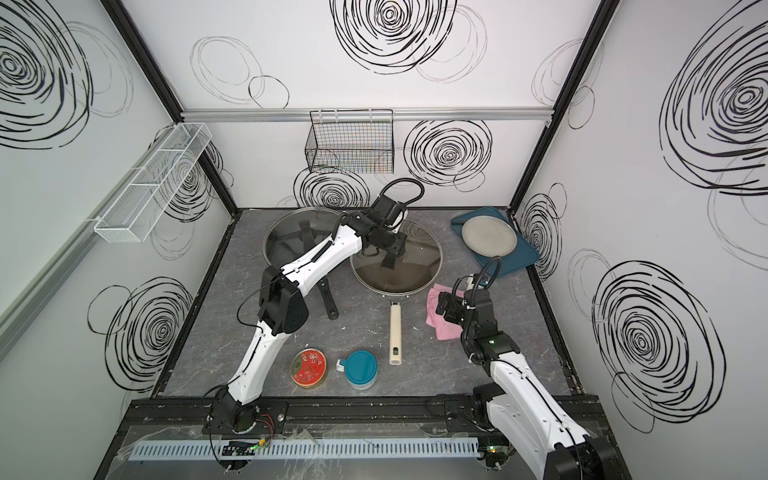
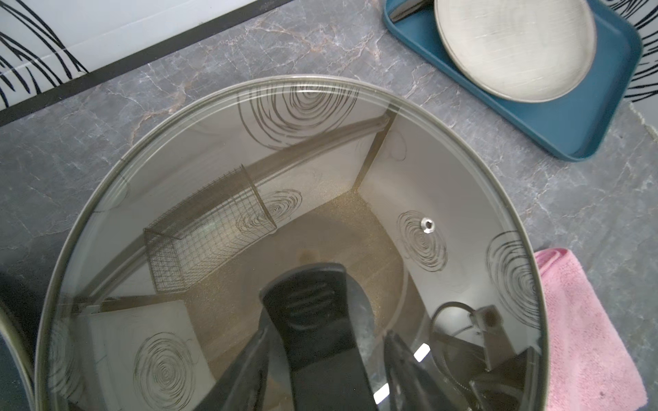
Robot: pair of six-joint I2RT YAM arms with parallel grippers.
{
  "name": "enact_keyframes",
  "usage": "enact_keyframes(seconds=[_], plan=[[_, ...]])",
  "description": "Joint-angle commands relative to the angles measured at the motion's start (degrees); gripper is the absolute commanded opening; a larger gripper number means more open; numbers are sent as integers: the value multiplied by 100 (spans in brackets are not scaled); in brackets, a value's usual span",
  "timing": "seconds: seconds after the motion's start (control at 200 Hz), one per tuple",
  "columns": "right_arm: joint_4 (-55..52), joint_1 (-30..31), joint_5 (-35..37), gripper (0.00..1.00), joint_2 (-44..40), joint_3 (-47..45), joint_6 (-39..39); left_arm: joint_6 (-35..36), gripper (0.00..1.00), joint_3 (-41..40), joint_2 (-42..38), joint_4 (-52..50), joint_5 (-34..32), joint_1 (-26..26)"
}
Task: Wipe the pot lid with a cloth
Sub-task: Pick up the pot lid from the cooking pot.
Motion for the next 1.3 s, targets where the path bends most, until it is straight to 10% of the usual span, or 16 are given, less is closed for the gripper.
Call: enact_keyframes(seconds=[0.0, 1.291], plan=[[182, -10, -23, 94, -12, -59, 96, 119, 57, 185, 150, -385, 13, -22], [504, -11, -181, 95, -18, -412, 350, 333, 49, 695, 486, -1126, -980, -22]])
